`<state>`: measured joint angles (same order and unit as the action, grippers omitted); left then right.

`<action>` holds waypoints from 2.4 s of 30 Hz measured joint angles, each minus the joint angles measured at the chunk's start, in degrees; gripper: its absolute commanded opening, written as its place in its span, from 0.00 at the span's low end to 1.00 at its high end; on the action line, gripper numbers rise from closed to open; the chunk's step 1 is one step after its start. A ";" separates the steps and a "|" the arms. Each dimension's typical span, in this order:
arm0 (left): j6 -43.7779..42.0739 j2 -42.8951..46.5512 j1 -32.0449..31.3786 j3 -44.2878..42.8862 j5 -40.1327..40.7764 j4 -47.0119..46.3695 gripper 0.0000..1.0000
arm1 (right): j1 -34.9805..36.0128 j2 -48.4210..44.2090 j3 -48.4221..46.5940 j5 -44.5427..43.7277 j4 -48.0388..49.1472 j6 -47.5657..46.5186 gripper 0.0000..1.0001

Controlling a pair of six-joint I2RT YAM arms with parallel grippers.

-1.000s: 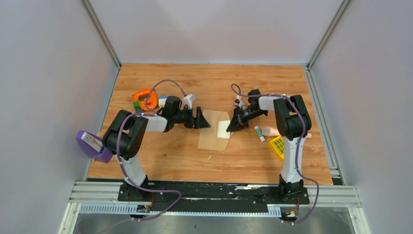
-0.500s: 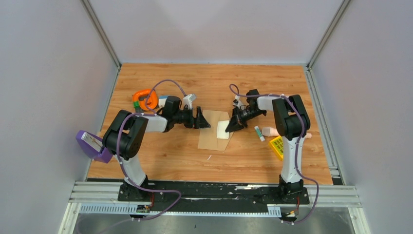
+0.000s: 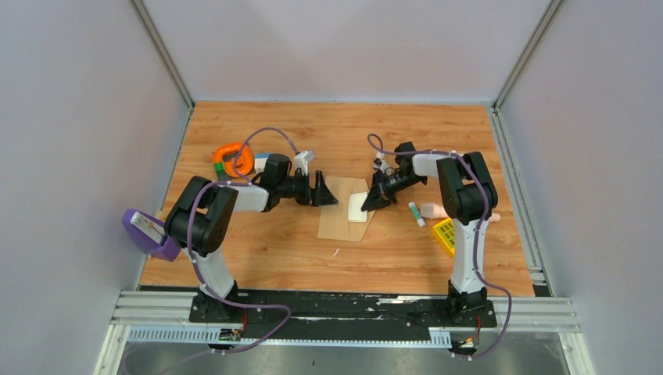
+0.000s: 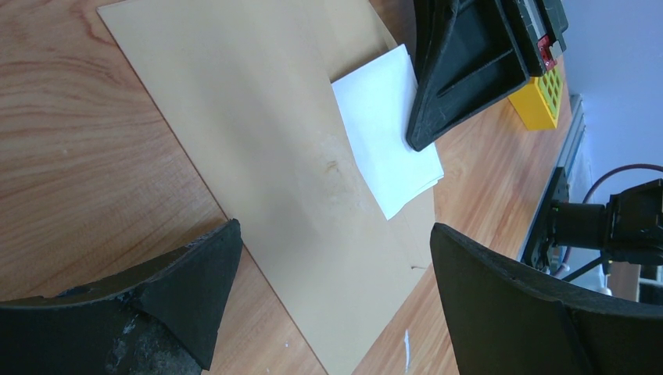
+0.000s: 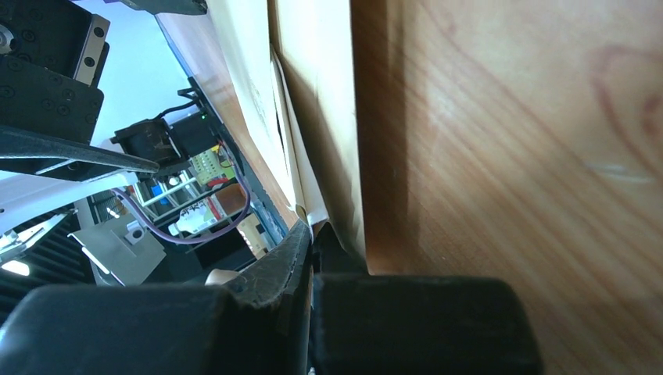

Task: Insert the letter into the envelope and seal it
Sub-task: Place the letter in the envelope.

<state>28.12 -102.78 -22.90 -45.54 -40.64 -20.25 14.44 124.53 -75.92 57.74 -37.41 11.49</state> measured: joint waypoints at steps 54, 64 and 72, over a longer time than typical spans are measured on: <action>0.17 0.00 0.00 0.02 0.00 -0.17 1.00 | 2.38 1.51 -5.16 -0.52 -3.34 -2.91 0.43; -0.33 0.00 0.00 0.02 0.00 -0.15 1.00 | 1.99 -0.44 -5.16 -3.30 -5.29 -5.95 0.44; -0.81 0.00 -0.02 0.02 0.02 -0.15 1.00 | 1.81 -0.98 -5.16 -3.91 -6.36 -7.65 0.44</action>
<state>27.31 -102.78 -22.92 -45.52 -40.62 -20.40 16.25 123.55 -81.08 53.82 -43.77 3.84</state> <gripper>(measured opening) 0.999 0.437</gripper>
